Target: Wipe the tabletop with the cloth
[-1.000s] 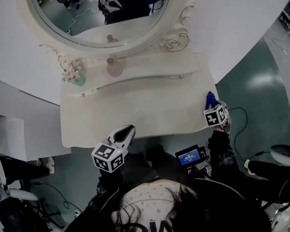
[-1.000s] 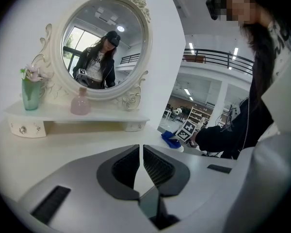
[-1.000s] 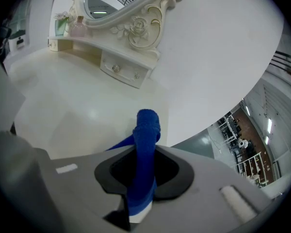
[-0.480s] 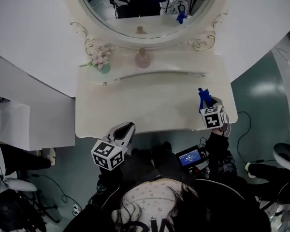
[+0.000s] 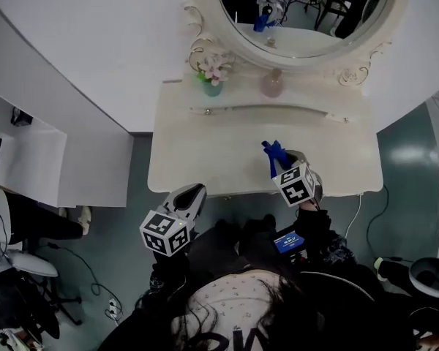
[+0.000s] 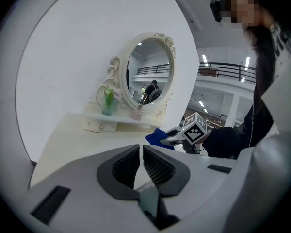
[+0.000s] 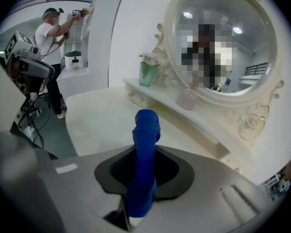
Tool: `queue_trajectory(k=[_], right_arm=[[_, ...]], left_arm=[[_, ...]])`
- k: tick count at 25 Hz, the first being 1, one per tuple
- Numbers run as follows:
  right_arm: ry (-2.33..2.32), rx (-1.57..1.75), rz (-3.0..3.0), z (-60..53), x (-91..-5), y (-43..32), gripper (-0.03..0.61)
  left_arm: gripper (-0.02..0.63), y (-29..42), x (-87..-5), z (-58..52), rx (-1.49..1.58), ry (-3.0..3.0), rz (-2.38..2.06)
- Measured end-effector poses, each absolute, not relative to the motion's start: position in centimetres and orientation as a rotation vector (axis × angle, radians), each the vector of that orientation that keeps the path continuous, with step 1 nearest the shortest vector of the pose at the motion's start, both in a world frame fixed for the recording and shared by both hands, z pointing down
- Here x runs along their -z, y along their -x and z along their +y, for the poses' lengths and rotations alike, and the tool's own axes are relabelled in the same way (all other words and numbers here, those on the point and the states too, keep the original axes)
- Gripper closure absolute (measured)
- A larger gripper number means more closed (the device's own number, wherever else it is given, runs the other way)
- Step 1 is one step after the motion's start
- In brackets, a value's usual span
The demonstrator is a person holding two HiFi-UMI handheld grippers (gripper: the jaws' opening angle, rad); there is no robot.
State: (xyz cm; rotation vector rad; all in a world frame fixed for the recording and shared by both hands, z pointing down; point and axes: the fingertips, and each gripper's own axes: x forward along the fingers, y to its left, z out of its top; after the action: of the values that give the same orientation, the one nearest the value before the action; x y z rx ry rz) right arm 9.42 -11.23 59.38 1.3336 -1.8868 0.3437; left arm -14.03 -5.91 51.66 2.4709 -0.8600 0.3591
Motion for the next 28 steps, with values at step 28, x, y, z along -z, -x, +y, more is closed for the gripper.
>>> queue_trajectory(k=[28], right_arm=[[-0.714,0.244,-1.949,-12.2,-68.0,24.8,0.503]], left_arm=[[0.611,32.2,-52.2,-3.4,-0.261,-2.310,-1.171]])
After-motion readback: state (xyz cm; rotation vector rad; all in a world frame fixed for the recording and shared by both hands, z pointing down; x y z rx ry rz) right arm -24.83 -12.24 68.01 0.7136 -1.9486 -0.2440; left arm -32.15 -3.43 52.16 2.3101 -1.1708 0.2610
